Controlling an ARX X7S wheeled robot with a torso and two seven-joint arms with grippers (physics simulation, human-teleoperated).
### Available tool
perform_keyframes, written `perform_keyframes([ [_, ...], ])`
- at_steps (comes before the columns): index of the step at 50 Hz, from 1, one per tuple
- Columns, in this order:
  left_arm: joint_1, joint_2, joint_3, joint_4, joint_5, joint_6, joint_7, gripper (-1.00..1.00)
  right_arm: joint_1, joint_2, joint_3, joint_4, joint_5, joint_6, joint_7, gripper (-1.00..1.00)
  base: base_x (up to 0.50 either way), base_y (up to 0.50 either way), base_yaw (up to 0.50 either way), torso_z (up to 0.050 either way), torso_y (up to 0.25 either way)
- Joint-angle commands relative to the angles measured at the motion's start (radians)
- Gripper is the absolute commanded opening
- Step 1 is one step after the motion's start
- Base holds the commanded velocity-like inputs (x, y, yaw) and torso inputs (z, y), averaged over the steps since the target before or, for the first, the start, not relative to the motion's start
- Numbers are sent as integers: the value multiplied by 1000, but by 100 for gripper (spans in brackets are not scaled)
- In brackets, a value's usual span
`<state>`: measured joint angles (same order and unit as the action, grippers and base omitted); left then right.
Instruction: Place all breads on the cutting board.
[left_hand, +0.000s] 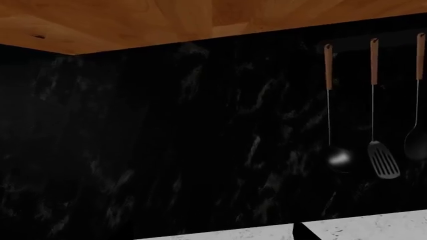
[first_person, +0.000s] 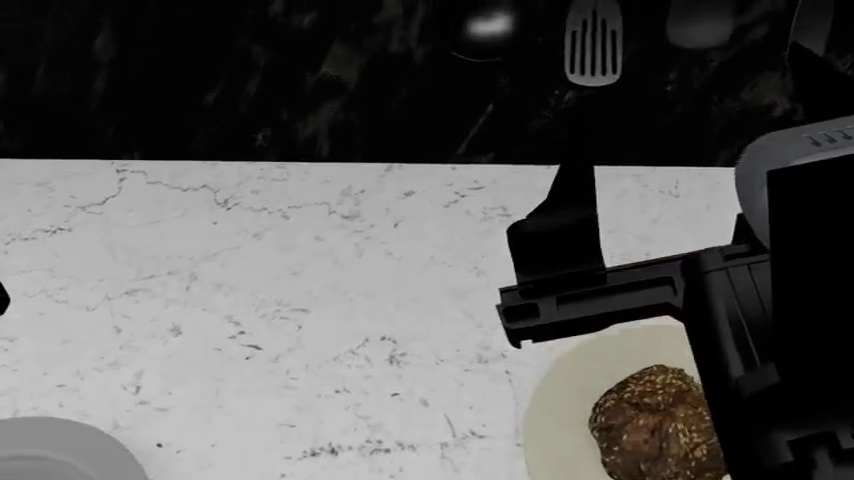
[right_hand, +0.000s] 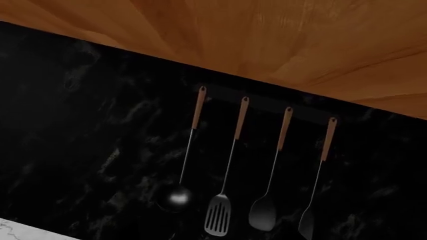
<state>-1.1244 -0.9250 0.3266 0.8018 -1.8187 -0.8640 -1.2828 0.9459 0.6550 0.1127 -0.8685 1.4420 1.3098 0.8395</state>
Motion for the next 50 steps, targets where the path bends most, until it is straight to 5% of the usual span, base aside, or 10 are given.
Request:
perform_keyframes([
  [1, -10, 4, 7, -1, -4, 1, -5, 100, 34, 8, -8, 45, 55, -3, 46, 100, 125, 0, 0, 0, 0],
  [13, -18, 5, 8, 6, -15, 4, 5, 100, 296, 37, -132, 485, 458, -47, 206, 100, 19, 0, 0, 0, 1],
  [19, 9, 6, 1, 4, 13, 13, 23, 100, 577, 39, -362, 740, 457, 121, 205, 100, 0, 0, 0, 0, 0],
  [30, 62, 0, -12, -4, 39, 34, 49, 100, 741, -21, -524, 1096, 481, 195, 135, 100, 0, 0, 0, 0, 0],
  [44, 114, -2, -13, 3, 81, 40, 72, 100, 928, 27, -942, 1325, 607, 232, -58, 100, 0, 0, 0, 0, 0],
  [50, 102, -5, -5, -9, 74, 31, 72, 100, 1001, 33, -1119, 1347, 490, 252, -267, 100, 0, 0, 0, 0, 0],
])
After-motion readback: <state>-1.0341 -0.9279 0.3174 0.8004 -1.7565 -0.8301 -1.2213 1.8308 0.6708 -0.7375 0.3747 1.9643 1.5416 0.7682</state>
